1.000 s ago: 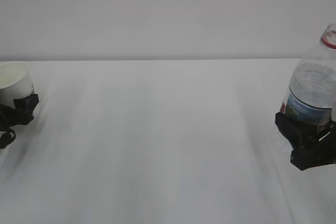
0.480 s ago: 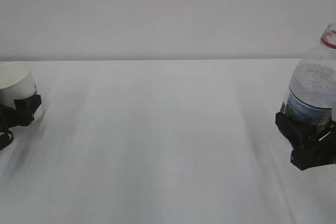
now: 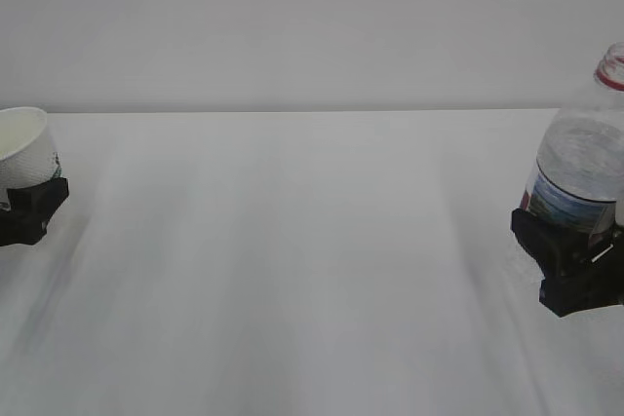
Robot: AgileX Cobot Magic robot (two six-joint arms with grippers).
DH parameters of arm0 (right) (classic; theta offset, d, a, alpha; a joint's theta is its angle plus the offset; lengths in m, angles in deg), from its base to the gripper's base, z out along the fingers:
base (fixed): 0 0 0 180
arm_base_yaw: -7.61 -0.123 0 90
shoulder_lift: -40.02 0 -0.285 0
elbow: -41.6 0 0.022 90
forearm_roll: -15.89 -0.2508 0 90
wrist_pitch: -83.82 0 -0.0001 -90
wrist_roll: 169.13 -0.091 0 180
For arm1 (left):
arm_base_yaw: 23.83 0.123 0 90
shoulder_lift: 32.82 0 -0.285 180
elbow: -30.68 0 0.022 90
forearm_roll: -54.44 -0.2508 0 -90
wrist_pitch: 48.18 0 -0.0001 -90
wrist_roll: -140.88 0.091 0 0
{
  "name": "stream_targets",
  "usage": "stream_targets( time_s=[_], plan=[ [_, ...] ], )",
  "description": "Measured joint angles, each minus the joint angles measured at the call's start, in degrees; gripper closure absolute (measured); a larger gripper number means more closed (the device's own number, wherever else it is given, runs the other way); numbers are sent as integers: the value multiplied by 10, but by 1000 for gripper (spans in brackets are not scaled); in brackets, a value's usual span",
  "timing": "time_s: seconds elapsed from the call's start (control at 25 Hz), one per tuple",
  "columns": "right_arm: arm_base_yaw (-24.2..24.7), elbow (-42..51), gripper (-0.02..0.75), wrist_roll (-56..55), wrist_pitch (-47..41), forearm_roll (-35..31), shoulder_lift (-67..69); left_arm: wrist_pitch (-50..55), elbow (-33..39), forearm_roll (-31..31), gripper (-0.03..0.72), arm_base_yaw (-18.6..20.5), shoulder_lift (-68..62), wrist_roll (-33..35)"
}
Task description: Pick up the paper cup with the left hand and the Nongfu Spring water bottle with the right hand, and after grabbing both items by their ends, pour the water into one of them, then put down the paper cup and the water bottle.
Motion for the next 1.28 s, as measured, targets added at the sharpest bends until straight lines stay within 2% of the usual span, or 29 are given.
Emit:
stream_targets(
  time_s=[0.36,0.8,1.0,1.28],
  plan=[
    [0,0,253,0,0,3,0,0,89,-50,104,0,89,-11],
    [0,0,253,0,0,21,0,0,161,-74,104,0,173,-18],
    [0,9,253,0,0,26,0,0,184,-81,104,0,204,-28],
    [0,24,253,0,0,26,0,0,185,-143,104,0,212,-48]
  ],
)
